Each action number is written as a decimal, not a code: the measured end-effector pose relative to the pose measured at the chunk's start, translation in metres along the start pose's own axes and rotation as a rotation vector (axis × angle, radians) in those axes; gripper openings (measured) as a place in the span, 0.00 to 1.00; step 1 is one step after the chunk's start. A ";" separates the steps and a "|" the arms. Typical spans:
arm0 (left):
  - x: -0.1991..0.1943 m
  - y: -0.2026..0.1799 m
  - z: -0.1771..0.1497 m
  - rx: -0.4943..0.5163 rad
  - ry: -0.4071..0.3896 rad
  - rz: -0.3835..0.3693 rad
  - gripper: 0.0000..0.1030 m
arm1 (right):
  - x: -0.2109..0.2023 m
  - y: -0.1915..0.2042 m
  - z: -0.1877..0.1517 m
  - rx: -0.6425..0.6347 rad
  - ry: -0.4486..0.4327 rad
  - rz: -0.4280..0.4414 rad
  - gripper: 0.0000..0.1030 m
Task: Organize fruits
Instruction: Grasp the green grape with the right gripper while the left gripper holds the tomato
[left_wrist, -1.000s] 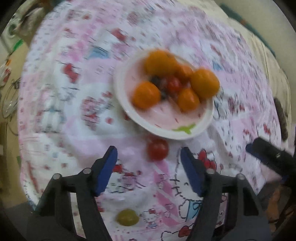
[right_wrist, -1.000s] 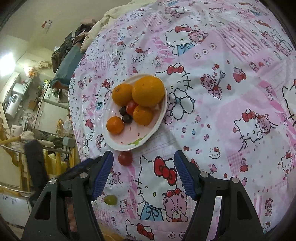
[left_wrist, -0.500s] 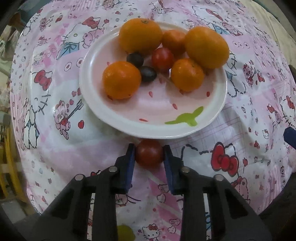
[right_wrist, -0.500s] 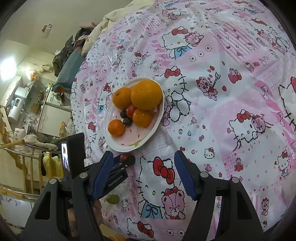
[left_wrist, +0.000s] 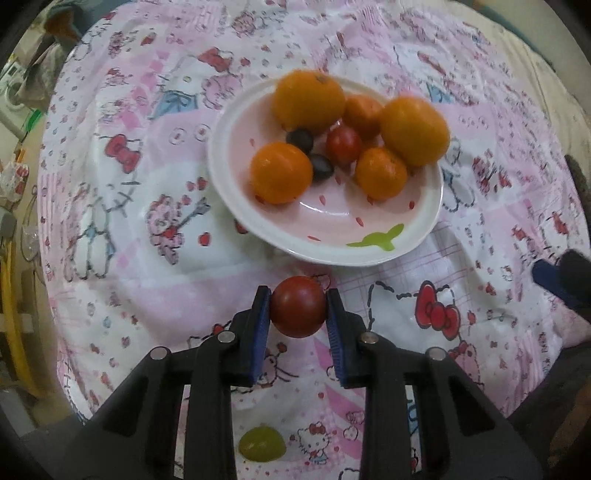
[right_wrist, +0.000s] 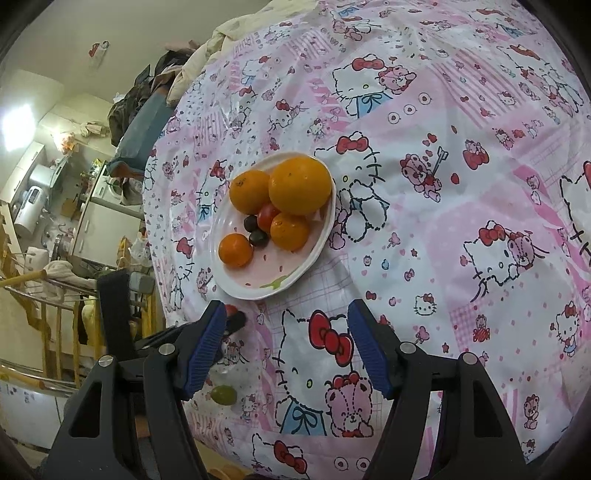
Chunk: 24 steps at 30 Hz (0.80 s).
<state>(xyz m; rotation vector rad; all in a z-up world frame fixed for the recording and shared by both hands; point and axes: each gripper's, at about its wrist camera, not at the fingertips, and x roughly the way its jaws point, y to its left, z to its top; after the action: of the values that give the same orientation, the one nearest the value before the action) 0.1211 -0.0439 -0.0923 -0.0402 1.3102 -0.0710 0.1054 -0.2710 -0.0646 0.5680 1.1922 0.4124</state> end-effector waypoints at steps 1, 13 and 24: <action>-0.006 0.003 -0.001 -0.013 -0.012 -0.009 0.25 | 0.003 0.001 -0.001 -0.005 0.005 -0.003 0.69; -0.056 0.077 -0.012 -0.150 -0.152 -0.054 0.25 | 0.059 0.047 -0.034 -0.220 0.193 0.038 0.69; -0.064 0.110 -0.020 -0.233 -0.151 -0.110 0.25 | 0.135 0.114 -0.112 -0.643 0.423 0.063 0.61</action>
<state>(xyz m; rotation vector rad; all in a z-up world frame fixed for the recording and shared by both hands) 0.0891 0.0711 -0.0433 -0.3114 1.1597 -0.0084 0.0428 -0.0806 -0.1243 -0.0479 1.3504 0.9580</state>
